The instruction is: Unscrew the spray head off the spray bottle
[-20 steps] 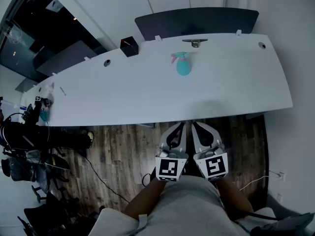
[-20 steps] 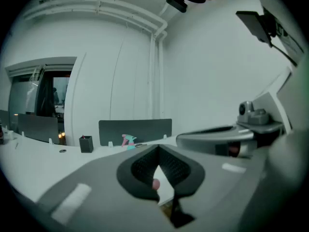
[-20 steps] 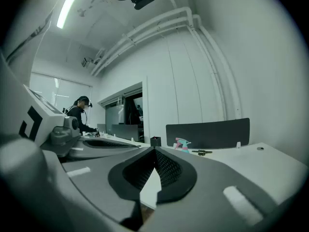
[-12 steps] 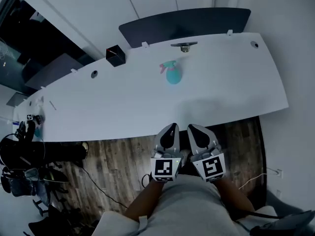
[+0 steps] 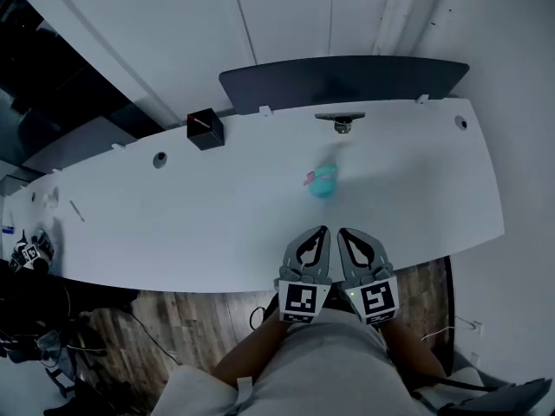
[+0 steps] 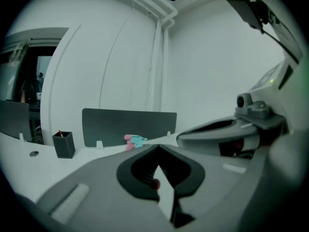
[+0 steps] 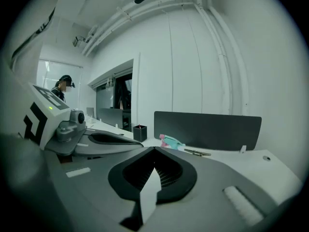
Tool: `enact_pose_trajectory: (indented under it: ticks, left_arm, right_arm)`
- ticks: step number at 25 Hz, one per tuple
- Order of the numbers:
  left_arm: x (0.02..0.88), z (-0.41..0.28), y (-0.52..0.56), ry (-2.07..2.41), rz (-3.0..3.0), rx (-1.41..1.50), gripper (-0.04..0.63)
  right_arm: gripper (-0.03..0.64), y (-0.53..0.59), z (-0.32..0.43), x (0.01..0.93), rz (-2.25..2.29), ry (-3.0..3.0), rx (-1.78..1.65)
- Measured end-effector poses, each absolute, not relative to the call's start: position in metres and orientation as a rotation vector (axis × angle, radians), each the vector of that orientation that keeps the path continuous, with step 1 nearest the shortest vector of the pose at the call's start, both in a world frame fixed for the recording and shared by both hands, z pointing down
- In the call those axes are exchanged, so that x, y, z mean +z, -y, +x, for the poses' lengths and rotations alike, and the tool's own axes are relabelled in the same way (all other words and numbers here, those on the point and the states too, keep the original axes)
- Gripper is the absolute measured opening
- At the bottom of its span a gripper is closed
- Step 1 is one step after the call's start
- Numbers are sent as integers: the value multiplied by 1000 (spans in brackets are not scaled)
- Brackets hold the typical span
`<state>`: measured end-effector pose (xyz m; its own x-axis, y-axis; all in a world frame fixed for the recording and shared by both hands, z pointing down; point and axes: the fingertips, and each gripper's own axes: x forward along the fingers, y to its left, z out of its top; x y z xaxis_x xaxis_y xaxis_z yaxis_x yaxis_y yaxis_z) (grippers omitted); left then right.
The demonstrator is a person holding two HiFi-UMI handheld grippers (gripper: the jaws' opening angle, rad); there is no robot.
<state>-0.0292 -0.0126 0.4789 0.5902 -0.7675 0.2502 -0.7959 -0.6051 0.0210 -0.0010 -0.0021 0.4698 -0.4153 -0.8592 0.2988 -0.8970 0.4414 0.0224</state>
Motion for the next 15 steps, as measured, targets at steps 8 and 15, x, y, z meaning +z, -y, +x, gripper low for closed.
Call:
enact_pose_trajectory:
  ticks: [8,15]
  left_arm:
    - [517,-42,53,1283,2625,430,2]
    - [551,-37,73,1315,2559,571,2]
  right_arm:
    - [-2,41,-1,499,1510,2331,301]
    - [-2,64,7,522,1373,2371,320]
